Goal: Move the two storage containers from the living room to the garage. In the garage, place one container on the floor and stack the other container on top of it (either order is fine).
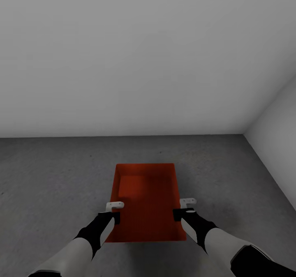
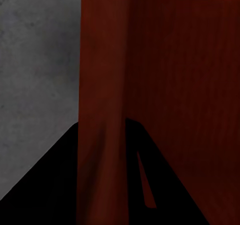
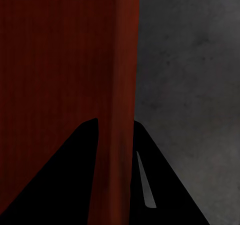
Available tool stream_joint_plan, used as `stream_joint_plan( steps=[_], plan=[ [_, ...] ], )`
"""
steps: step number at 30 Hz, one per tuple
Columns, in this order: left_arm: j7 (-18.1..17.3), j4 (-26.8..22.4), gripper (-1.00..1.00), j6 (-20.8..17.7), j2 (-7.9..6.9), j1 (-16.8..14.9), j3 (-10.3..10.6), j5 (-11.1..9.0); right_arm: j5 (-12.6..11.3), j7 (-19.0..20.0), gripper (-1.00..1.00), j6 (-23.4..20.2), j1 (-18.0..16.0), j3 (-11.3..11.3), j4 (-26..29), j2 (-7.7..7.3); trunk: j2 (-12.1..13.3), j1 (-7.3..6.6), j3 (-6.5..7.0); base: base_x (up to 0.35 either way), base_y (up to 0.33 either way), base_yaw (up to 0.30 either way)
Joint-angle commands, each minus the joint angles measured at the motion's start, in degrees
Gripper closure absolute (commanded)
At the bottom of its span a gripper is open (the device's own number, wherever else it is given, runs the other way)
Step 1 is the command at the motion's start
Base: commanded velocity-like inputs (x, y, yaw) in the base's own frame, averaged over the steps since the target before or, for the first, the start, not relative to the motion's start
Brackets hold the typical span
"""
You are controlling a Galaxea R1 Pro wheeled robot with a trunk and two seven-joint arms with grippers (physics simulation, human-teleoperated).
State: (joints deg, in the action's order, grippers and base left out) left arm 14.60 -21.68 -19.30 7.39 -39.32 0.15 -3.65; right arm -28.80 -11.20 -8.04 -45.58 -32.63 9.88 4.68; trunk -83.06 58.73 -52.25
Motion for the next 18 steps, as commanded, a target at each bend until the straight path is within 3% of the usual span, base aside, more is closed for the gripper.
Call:
stream_joint_plan(
  steps=[1,9,18],
  plan=[
    [0.5,0.1,1.00,-0.5,-1.68,0.0,-0.2,-0.1,0.9,-0.4,1.00,1.7,0.0,0.1,0.2,-0.64,0.0,0.00,-0.04,0.000,0.000,0.000],
    [0.5,0.1,1.00,-0.5,-1.68,0.0,-0.3,-0.1,0.9,-0.4,1.00,1.7,0.0,0.1,0.2,-0.64,-2.8,1.53,-1.29,0.000,0.000,0.000],
    [0.5,0.1,1.00,-0.5,-1.68,0.0,-0.2,-0.1,0.9,-0.4,1.00,1.7,0.0,0.0,0.2,-0.64,-2.8,1.53,-1.29,0.000,0.000,0.000]
  ],
)
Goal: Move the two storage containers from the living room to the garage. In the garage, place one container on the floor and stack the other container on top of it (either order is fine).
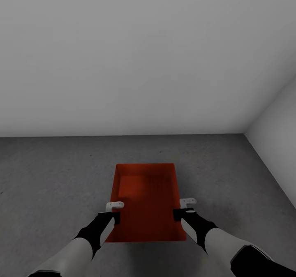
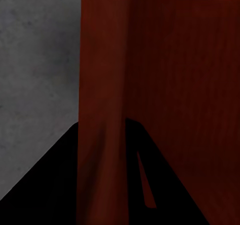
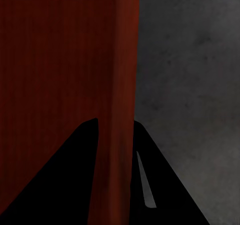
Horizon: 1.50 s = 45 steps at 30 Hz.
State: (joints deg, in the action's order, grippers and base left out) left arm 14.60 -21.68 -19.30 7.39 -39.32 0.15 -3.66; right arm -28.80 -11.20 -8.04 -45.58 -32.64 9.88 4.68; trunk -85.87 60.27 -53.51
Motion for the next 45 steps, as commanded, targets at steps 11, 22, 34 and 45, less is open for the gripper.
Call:
stream_joint_plan(
  steps=[11,22,34,45],
  plan=[
    [0.5,0.1,1.00,-0.5,-1.68,0.0,-0.3,-0.1,0.9,-0.4,1.00,1.7,0.0,0.0,0.2,-0.64,0.0,0.00,-0.04,0.000,0.000,0.000],
    [0.5,0.1,1.00,-0.4,-1.71,0.0,-0.3,0.0,0.9,-0.4,1.00,1.7,0.0,0.1,0.2,-0.63,0.0,0.00,-0.04,0.000,0.000,0.000],
    [0.5,0.0,1.00,-0.3,-1.76,0.0,-0.2,0.0,0.9,-0.4,1.00,1.7,0.0,0.0,0.2,-0.64,0.0,0.00,-0.04,0.072,0.002,0.000],
    [0.5,0.0,1.00,-0.3,-1.75,0.0,-0.2,0.0,0.9,-0.4,1.00,1.7,0.0,0.0,0.2,-0.64,0.0,0.00,-0.04,0.014,0.001,0.000]
  ],
)
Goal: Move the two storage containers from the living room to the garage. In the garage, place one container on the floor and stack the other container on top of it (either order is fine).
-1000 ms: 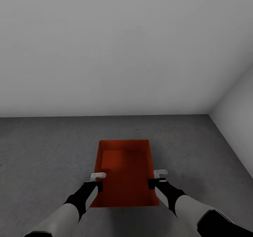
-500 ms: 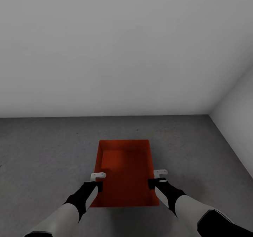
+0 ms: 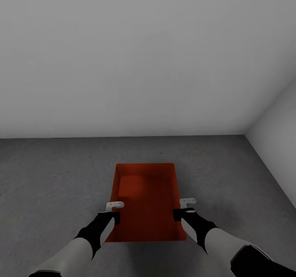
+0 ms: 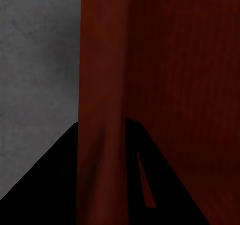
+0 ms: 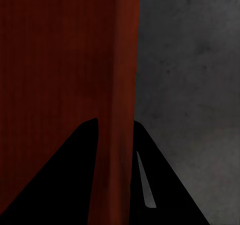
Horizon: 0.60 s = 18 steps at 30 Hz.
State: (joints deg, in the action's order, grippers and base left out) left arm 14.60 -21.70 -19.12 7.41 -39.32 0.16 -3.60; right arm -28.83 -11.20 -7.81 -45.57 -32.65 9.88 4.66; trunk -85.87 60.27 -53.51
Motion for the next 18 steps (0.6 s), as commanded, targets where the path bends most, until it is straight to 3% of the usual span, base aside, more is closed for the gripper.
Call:
stream_joint_plan(
  steps=[1,8,18],
  plan=[
    [0.5,0.0,1.00,-0.5,-1.74,0.0,-0.2,-0.1,1.0,-0.4,1.00,1.5,0.0,0.1,0.2,-0.62,0.0,0.00,-0.03,0.000,0.000,0.000],
    [0.5,0.1,1.00,-0.5,-1.76,0.0,-0.2,-0.1,1.0,-0.4,1.00,1.5,0.0,0.0,0.2,-0.62,0.0,0.00,-0.03,0.026,0.002,0.000],
    [0.5,0.1,1.00,-0.5,-1.70,0.0,-0.2,-0.1,1.0,-0.4,1.00,1.4,-0.1,0.1,0.2,-0.62,0.0,0.00,-0.03,0.142,0.025,0.000]
  ],
)
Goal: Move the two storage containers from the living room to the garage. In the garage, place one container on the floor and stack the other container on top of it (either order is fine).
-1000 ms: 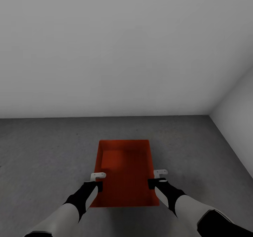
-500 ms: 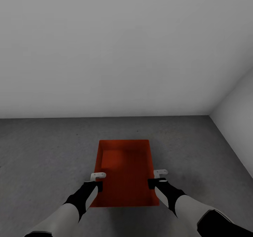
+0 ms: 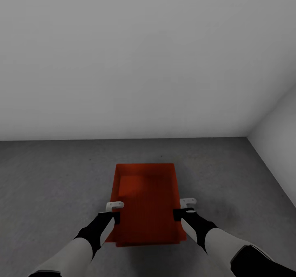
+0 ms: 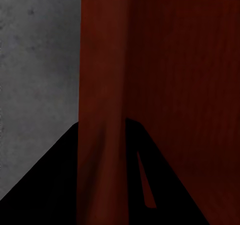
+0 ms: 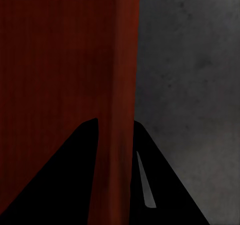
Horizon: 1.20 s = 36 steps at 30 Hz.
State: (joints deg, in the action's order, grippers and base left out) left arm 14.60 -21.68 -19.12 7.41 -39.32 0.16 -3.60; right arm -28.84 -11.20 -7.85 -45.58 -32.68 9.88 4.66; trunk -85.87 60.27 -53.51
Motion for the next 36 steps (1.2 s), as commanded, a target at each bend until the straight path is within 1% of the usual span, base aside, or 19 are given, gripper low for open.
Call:
stream_joint_plan(
  steps=[1,16,23,36],
  plan=[
    [0.5,0.1,1.00,-0.5,-1.71,0.0,-0.2,-0.1,1.0,-0.4,1.00,1.5,0.0,0.1,0.2,-0.61,0.0,0.00,-0.03,0.020,0.001,0.000],
    [0.6,0.1,1.00,-0.5,-1.61,0.0,0.0,0.0,1.0,-0.4,1.00,1.5,0.0,0.1,0.2,-0.61,0.0,0.00,-0.03,0.001,0.000,0.000],
    [0.6,0.0,1.00,-0.5,-1.61,0.0,-0.1,-0.1,1.0,-0.4,1.00,1.5,0.0,0.1,0.2,-0.61,0.0,0.00,-0.03,-0.156,-0.042,0.000],
    [0.6,0.0,1.00,-0.5,-1.61,0.0,-0.1,-0.1,1.0,-0.4,1.00,1.5,0.0,0.1,0.2,-0.61,0.0,0.00,-0.03,-0.011,-0.003,0.000]
  ],
)
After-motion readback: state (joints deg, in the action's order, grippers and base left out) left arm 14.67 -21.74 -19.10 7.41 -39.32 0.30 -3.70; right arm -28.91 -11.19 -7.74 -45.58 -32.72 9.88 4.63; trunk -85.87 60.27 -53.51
